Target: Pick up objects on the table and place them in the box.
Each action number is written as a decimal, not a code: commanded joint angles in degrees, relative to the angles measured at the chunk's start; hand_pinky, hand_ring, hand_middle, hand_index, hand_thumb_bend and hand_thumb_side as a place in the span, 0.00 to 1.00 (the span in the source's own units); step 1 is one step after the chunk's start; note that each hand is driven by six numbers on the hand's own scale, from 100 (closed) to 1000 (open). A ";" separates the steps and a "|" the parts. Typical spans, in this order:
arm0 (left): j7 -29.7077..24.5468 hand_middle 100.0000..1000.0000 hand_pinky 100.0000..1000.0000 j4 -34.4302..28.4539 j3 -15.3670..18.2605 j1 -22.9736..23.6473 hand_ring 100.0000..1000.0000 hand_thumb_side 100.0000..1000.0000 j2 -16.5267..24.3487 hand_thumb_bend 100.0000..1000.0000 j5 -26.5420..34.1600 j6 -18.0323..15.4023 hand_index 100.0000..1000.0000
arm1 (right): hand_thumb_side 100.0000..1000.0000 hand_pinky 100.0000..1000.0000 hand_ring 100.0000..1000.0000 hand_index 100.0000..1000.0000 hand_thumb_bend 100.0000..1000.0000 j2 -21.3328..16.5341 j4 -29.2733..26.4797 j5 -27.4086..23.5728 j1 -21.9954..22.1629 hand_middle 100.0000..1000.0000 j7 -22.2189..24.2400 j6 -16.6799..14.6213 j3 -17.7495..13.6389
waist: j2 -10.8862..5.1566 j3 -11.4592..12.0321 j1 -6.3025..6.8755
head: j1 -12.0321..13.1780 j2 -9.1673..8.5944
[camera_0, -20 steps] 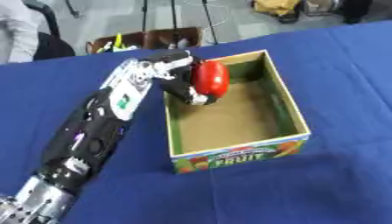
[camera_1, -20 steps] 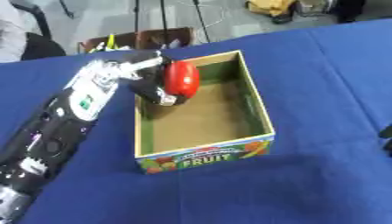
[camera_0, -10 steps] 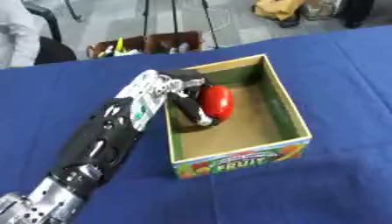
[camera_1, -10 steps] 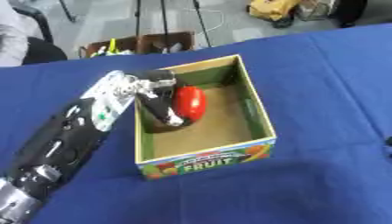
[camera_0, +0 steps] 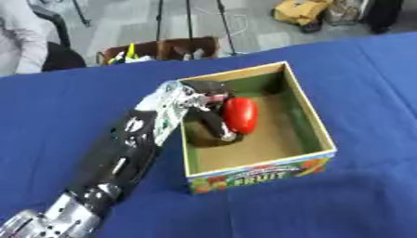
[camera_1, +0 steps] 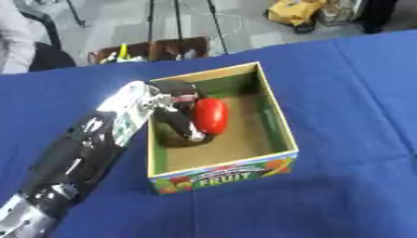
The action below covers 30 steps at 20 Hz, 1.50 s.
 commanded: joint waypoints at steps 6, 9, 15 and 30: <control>0.77 0.86 0.76 -1.43 1.17 -0.13 0.84 0.80 0.25 0.35 -2.92 -2.57 0.98 | 0.79 0.31 0.21 0.39 0.00 -0.32 -1.22 -0.33 -0.05 0.16 0.17 0.14 -0.04 | -1.38 0.10 -0.49 | -0.28 -0.26; 0.95 0.82 0.76 -2.73 1.91 -0.37 0.83 0.87 0.99 0.30 0.16 -2.88 0.95 | 0.80 0.31 0.21 0.39 0.00 -0.33 -1.22 -0.33 0.01 0.16 0.19 0.21 -0.06 | -1.49 0.12 -0.45 | -0.95 0.30; -0.36 0.79 0.72 -6.32 4.28 -1.22 0.80 0.88 3.65 0.29 10.91 -1.63 0.93 | 0.79 0.31 0.21 0.39 0.00 -0.45 -1.22 -0.33 0.16 0.16 0.15 0.37 -0.14 | -1.75 0.47 -0.32 | -2.16 1.16; -3.28 0.71 0.63 -20.93 7.09 0.44 0.72 0.82 9.43 0.11 23.54 2.87 0.87 | 0.79 0.31 0.21 0.39 0.00 -0.77 -1.22 -0.57 0.76 0.17 -0.40 0.50 -0.46 | -2.71 1.80 -0.86 | -3.73 1.85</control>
